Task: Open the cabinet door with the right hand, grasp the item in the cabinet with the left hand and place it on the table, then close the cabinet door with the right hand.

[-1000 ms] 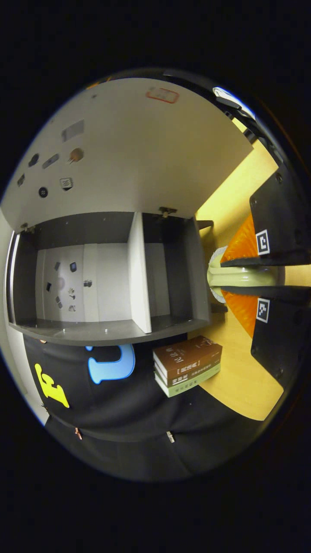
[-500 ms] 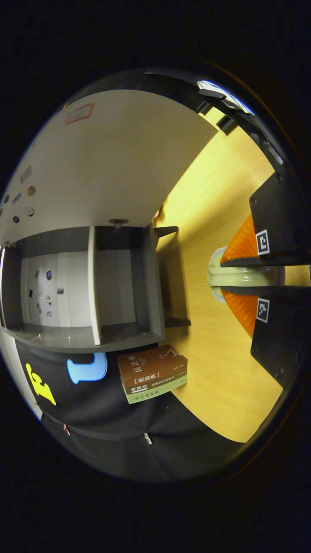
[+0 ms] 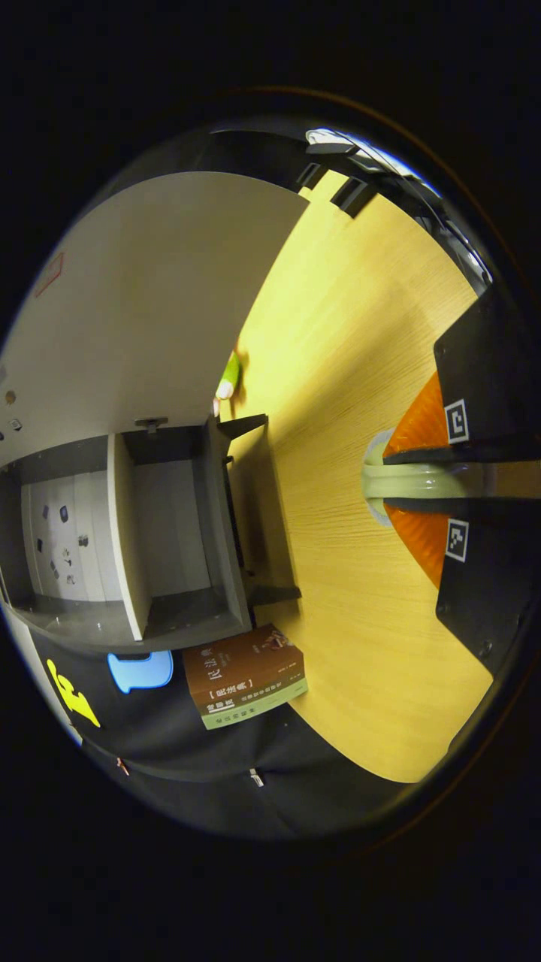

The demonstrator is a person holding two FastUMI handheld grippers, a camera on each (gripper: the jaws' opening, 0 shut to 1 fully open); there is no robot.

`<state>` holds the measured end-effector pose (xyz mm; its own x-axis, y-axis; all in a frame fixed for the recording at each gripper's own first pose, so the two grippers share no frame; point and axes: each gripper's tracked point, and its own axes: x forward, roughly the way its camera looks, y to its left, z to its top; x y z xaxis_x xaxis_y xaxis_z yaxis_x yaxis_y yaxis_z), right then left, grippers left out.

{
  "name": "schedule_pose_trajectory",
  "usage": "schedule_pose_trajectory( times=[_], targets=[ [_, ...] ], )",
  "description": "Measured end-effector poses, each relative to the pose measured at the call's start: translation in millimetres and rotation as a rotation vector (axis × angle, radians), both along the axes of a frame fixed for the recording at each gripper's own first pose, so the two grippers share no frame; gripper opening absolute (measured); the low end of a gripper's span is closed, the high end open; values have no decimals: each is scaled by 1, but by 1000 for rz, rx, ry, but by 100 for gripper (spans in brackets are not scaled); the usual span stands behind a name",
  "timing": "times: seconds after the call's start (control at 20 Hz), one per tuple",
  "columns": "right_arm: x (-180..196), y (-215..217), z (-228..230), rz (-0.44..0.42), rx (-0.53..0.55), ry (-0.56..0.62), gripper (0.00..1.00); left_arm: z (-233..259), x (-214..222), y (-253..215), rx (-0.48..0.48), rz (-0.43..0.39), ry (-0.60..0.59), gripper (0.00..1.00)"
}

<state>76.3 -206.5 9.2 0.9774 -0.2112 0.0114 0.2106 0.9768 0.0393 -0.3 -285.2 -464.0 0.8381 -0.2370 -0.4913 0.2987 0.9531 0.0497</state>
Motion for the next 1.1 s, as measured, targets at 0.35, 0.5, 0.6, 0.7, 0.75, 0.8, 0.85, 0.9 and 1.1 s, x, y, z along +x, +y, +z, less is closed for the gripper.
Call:
schedule_pose_trajectory(
  times=[0.35,0.5,0.6,0.7,0.75,0.8,0.85,0.9,1.1],
  targets=[
    [-3,-6,-6,-5,-4,17,98,-14,1,-4,-5,-4,38,29],
    [-6,-7,-5,-14,-6,11,98,-14,1,-5,-7,-7,39,46],
    [-6,-6,-5,-15,-10,13,98,-12,1,-5,-8,-11,42,69],
    [-7,-4,-4,-17,-8,11,98,-9,0,-5,-10,-15,38,92],
    [-7,-3,-3,-17,-7,8,98,-5,1,-4,-11,-17,32,98],
    [-7,-1,-2,-13,-7,6,98,1,1,-3,-16,-21,21,97],
    [-8,1,-2,-13,-12,3,98,9,2,-3,-27,-28,6,97],
    [-9,1,-1,-14,-18,1,98,19,2,-3,-38,-34,-9,97],
    [-11,2,-1,-21,-22,1,98,75,9,4,-99,-40,-77,97]
  ],
)
